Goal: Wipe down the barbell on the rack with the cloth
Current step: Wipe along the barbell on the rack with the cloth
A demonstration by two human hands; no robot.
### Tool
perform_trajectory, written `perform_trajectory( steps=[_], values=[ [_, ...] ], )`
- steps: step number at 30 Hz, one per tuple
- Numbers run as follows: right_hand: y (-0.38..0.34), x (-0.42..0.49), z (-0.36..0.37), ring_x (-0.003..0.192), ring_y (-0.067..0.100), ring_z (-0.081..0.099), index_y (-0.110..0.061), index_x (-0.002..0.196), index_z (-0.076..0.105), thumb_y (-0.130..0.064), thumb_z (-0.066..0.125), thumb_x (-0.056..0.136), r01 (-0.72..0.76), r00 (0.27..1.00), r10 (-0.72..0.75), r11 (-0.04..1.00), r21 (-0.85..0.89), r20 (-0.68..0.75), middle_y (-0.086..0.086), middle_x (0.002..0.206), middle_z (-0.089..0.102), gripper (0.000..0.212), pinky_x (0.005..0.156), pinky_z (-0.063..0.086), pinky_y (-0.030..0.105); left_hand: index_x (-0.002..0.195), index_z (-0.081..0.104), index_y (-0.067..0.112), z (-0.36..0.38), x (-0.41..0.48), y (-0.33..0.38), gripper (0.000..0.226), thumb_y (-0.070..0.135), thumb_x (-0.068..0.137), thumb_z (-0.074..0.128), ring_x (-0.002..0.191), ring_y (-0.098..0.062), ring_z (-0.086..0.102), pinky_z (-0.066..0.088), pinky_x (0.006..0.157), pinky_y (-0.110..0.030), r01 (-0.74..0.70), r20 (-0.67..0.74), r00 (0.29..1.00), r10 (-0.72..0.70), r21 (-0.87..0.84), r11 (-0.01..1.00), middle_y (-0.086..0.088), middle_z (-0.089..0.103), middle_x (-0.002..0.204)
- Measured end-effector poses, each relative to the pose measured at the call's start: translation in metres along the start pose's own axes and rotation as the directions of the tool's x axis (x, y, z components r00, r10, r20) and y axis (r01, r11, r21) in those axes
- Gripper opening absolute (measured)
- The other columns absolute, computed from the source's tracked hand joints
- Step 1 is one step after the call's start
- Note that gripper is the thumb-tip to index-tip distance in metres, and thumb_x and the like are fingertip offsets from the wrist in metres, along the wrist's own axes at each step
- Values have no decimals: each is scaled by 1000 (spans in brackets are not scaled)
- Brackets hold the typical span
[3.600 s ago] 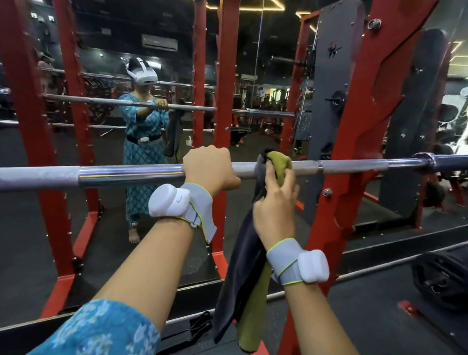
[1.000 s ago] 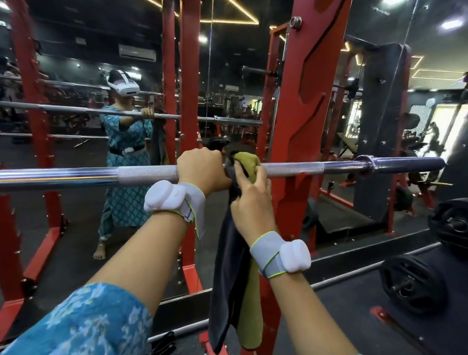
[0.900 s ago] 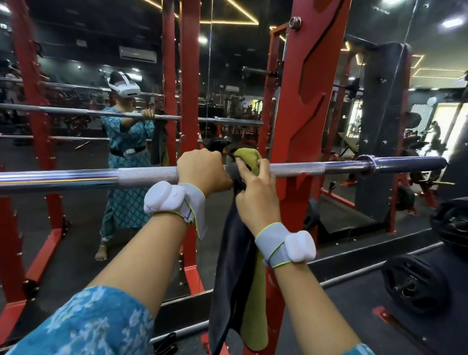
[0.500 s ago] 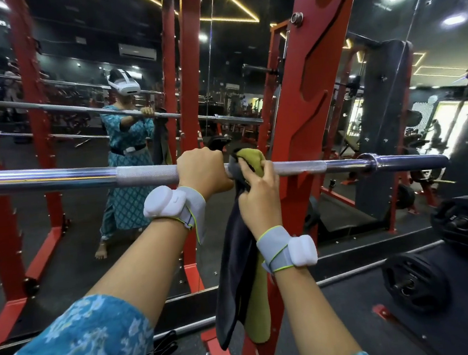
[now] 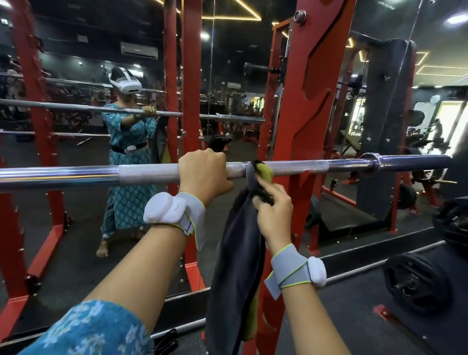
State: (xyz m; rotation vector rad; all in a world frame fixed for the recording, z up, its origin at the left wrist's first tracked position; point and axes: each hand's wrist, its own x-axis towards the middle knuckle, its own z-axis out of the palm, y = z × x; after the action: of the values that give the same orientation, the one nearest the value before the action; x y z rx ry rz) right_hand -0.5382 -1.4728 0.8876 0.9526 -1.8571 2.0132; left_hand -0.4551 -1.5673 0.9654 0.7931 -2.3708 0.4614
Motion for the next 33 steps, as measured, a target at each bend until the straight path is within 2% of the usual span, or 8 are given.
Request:
perform_trajectory(
  steps=[2, 5, 9, 16, 19, 23, 28, 33],
  values=[
    [1, -2, 1, 94, 18, 57, -5, 105, 65, 21, 50, 77, -190, 978, 206, 953, 234, -45, 7, 97, 63, 40, 81, 44, 18, 93, 64, 15, 0, -1, 0, 24, 32, 78, 59, 82, -28, 63, 35, 59, -29, -3, 1, 1000, 3, 3, 1000, -4, 64, 89],
    [2, 6, -2, 74, 21, 58, -3, 101, 58, 14, 49, 84, -467, 813, 582, 673, 573, -21, 11, 83, 62, 25, 67, 47, 28, 93, 64, 14, -1, -2, -1, 24, 32, 78, 59, 82, -28, 63, 35, 59, -29, -14, 5, 1000, 14, 7, 1000, -4, 64, 89],
    [-6, 25, -1, 70, 24, 58, -7, 81, 56, -7, 44, 96, -478, 709, 699, 384, 790, 90, 12, 90, 62, 19, 75, 45, 37, 97, 64, 14, -3, -1, -3, 29, 35, 78, 60, 85, -28, 64, 36, 60, -30, -26, 23, 999, 26, 16, 1000, -4, 65, 93],
    [-9, 34, 26, 74, 29, 58, -6, 84, 59, -31, 26, 102, -546, 735, 621, 306, 780, 272, 14, 66, 68, 45, 72, 44, 33, 101, 66, 14, -2, 1, -4, 31, 32, 76, 60, 91, -30, 64, 37, 63, -30, -46, 25, 999, 46, 9, 999, -6, 66, 98],
    [4, 26, 18, 73, 31, 65, -4, 87, 65, -38, 30, 100, -633, 718, 582, 314, 708, 383, 18, 78, 68, 50, 74, 50, 33, 100, 66, 13, -2, 0, -4, 31, 31, 76, 60, 89, -30, 64, 37, 62, -30, -60, 22, 998, 59, 7, 998, -7, 66, 97],
    [-2, 25, -2, 46, 16, 64, -8, 75, 58, -33, 32, 102, -589, 730, 592, 289, 754, 343, 7, 53, 64, 46, 48, 51, 18, 100, 66, 14, -1, -1, -4, 30, 33, 78, 59, 90, -28, 64, 36, 61, -29, -74, 14, 997, 74, 12, 997, -6, 66, 98],
    [-17, 21, 21, 47, 23, 65, -6, 54, 70, -27, 25, 100, -599, 757, 521, 308, 739, 396, 13, 57, 66, 68, 64, 42, 33, 100, 65, 14, -3, -2, -5, 29, 30, 77, 60, 90, -28, 64, 36, 61, -29, -91, 38, 995, 91, 25, 995, -6, 66, 99],
    [-7, 13, 18, 58, 21, 69, -4, 60, 73, -25, 56, 76, -644, 741, 494, 329, 690, 455, 11, 68, 70, 32, 49, 55, 26, 100, 51, 15, -1, -5, -18, 25, 24, 78, 59, 90, -27, 62, 32, 59, -30, -216, 17, 976, 216, -1, 976, -5, 62, 102]
  ],
)
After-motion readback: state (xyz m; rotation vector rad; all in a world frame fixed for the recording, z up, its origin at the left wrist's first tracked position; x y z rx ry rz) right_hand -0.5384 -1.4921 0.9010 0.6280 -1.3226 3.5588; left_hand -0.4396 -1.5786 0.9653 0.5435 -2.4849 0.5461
